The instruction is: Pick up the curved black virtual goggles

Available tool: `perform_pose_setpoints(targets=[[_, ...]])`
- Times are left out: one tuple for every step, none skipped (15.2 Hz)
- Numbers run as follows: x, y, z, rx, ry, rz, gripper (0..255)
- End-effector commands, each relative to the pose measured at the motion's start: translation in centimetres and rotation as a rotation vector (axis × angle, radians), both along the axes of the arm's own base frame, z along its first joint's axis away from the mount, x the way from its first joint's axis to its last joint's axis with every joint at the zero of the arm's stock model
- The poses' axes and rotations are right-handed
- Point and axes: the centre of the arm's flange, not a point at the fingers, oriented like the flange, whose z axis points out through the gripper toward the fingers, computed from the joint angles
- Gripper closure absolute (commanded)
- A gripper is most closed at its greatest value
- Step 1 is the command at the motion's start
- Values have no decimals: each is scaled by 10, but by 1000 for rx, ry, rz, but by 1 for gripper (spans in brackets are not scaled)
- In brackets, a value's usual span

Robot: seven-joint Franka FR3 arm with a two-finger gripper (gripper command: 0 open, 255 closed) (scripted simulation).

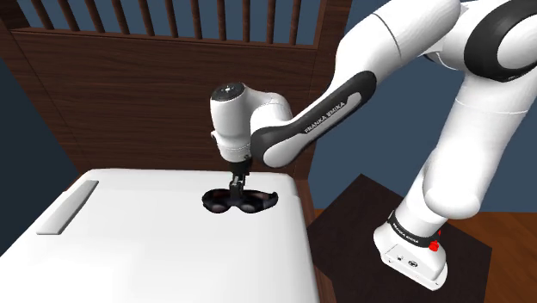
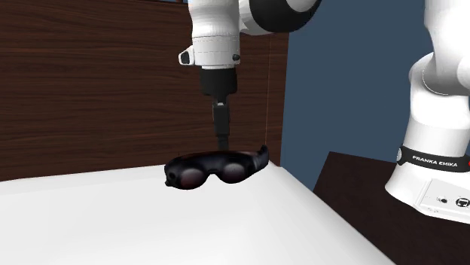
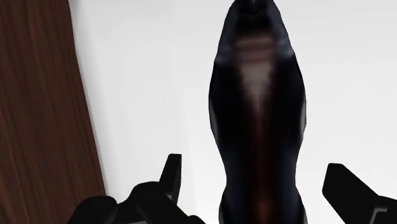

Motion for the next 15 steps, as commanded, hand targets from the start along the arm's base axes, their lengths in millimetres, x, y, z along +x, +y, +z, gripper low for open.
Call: perform_pose_setpoints(targets=[[2, 10, -13, -9, 2, 20, 0], [2, 10, -19, -9, 2, 20, 0], [2, 10, -24, -9, 2, 20, 0], [2, 10, -29, -9, 2, 20, 0], [2, 10, -34, -9, 2, 20, 0], [2, 10, -40, -9, 2, 20, 0], [2, 10, -45, -9, 2, 20, 0], [2, 10, -53, -9, 2, 20, 0], [2, 10, -53, -9, 2, 20, 0], [2, 10, -53, -9, 2, 20, 0], [2, 10, -53, -9, 2, 20, 255], [2, 11, -54, -9, 2, 20, 255], [2, 11, -54, -9, 2, 20, 255], [1, 11, -54, -9, 2, 20, 255], [1, 11, -54, -9, 2, 21, 255]])
